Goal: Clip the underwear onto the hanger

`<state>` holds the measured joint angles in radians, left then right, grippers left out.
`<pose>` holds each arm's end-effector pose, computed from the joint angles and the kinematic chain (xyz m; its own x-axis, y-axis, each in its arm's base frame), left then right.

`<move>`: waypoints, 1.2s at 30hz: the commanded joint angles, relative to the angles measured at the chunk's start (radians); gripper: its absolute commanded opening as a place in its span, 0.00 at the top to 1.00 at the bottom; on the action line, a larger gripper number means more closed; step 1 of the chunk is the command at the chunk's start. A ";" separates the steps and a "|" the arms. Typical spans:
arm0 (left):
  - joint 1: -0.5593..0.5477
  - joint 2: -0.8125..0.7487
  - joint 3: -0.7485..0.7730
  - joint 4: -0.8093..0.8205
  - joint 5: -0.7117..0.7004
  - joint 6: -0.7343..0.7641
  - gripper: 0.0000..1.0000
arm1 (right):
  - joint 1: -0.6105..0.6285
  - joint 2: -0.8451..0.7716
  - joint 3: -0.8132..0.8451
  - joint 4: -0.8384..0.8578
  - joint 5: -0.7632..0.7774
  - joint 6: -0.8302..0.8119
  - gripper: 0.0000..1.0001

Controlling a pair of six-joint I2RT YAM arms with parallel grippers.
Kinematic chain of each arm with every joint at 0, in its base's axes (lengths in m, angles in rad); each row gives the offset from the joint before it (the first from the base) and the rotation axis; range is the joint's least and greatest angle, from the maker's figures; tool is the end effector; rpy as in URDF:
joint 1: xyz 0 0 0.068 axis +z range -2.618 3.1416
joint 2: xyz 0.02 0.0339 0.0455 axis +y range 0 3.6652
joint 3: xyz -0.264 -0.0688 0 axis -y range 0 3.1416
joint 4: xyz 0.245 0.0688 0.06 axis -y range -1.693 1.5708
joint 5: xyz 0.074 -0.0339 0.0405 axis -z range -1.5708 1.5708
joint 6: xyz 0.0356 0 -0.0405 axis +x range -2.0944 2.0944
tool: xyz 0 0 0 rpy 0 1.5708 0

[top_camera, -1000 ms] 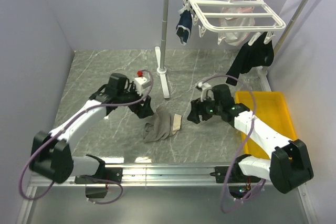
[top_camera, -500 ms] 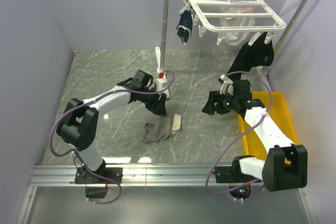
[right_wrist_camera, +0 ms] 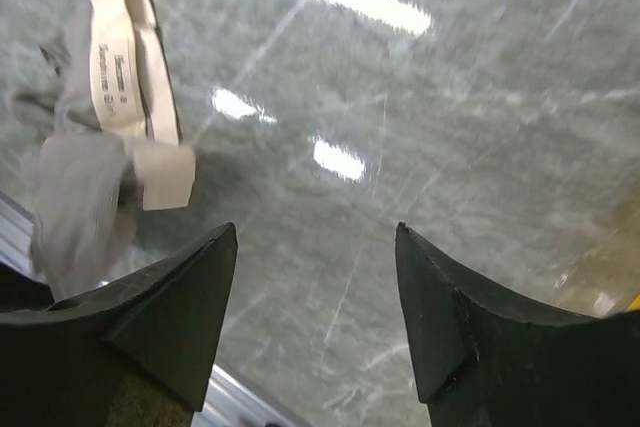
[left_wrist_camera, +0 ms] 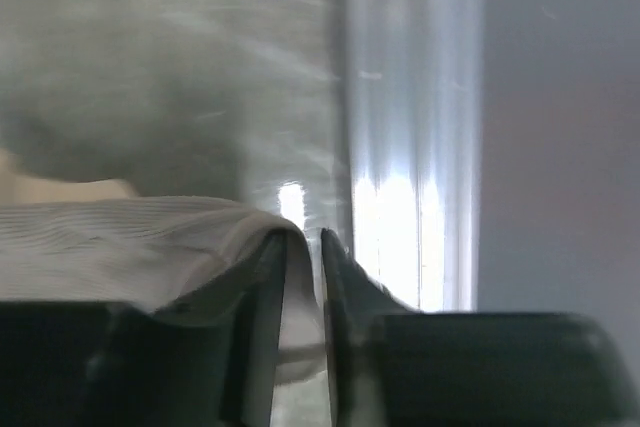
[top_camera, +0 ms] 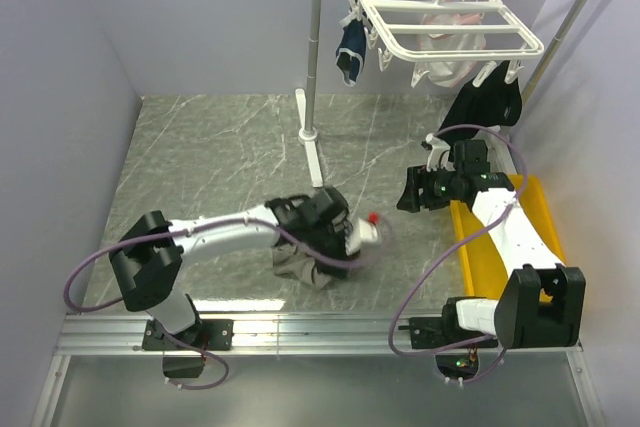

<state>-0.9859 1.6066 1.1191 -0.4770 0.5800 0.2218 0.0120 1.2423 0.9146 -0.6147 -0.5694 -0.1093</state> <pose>0.1677 -0.2885 0.2303 -0.2512 0.7127 -0.6549 0.9483 0.0458 -0.3140 0.2470 0.0222 0.2572 -0.7684 -0.1011 -0.6319 -0.4133 0.8323 0.3694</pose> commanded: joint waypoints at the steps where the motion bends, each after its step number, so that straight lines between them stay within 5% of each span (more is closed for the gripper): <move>1: -0.135 -0.024 -0.038 0.018 -0.078 0.092 0.70 | -0.007 0.025 0.027 -0.089 -0.013 -0.072 0.29; 3: -0.183 -0.033 -0.048 0.038 -0.138 0.111 0.42 | -0.007 0.031 0.023 -0.094 -0.021 -0.075 0.29; 6: -0.224 -0.074 -0.045 0.038 -0.170 0.142 0.25 | -0.007 0.051 0.029 -0.102 -0.040 -0.078 0.30; 9: -0.189 -0.140 -0.027 0.023 -0.154 0.133 0.24 | -0.004 0.074 0.032 -0.102 -0.052 -0.072 0.31; 14: 0.103 -0.203 0.008 0.017 0.003 -0.013 0.24 | 0.020 0.149 0.035 -0.103 -0.073 -0.053 0.35; 21: 0.370 -0.137 0.001 0.008 -0.055 0.011 0.26 | 0.126 0.261 0.047 -0.125 -0.113 -0.015 0.38; 36: 0.446 0.171 0.068 0.156 -0.181 -0.104 0.28 | 0.269 0.471 0.067 -0.135 -0.207 0.040 0.43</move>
<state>-0.5461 1.7748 1.1469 -0.3813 0.4122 0.1463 0.2592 1.6833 0.9314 -0.7433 -0.7315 -0.0925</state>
